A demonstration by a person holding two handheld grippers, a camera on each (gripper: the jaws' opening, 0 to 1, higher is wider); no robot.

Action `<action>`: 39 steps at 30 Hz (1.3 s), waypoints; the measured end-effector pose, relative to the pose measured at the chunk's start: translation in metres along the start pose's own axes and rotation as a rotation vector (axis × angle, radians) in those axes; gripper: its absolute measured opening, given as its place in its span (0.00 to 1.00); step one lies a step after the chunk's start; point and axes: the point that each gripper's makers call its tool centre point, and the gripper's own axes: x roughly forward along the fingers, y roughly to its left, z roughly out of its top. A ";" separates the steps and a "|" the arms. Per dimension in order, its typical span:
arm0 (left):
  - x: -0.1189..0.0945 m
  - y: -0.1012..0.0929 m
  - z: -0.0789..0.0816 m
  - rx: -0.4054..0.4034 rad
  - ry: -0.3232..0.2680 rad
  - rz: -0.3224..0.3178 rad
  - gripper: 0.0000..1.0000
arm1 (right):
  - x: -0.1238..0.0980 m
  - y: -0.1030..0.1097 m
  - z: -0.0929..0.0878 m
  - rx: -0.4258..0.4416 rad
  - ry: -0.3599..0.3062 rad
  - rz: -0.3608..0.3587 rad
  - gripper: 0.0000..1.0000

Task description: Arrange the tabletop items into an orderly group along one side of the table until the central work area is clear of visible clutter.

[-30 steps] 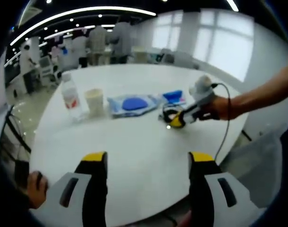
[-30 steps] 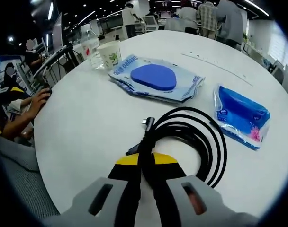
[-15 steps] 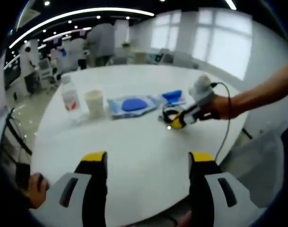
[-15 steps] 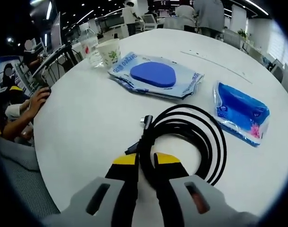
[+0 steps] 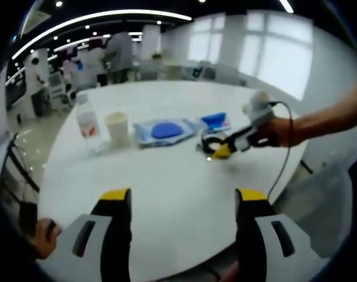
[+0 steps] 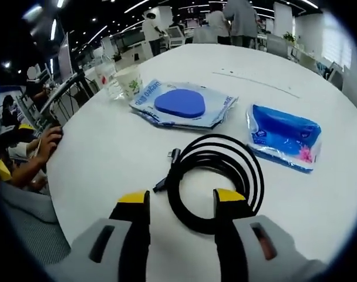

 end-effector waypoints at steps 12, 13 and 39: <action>-0.001 0.001 0.000 -0.020 -0.006 0.000 0.69 | -0.027 -0.002 0.014 0.026 -0.085 -0.015 0.48; -0.001 0.002 0.000 -0.025 -0.007 0.001 0.69 | -0.029 -0.002 0.015 0.024 -0.089 -0.015 0.48; -0.002 0.003 0.000 -0.052 -0.009 -0.006 0.73 | -0.095 -0.003 0.004 0.108 -0.228 -0.069 0.55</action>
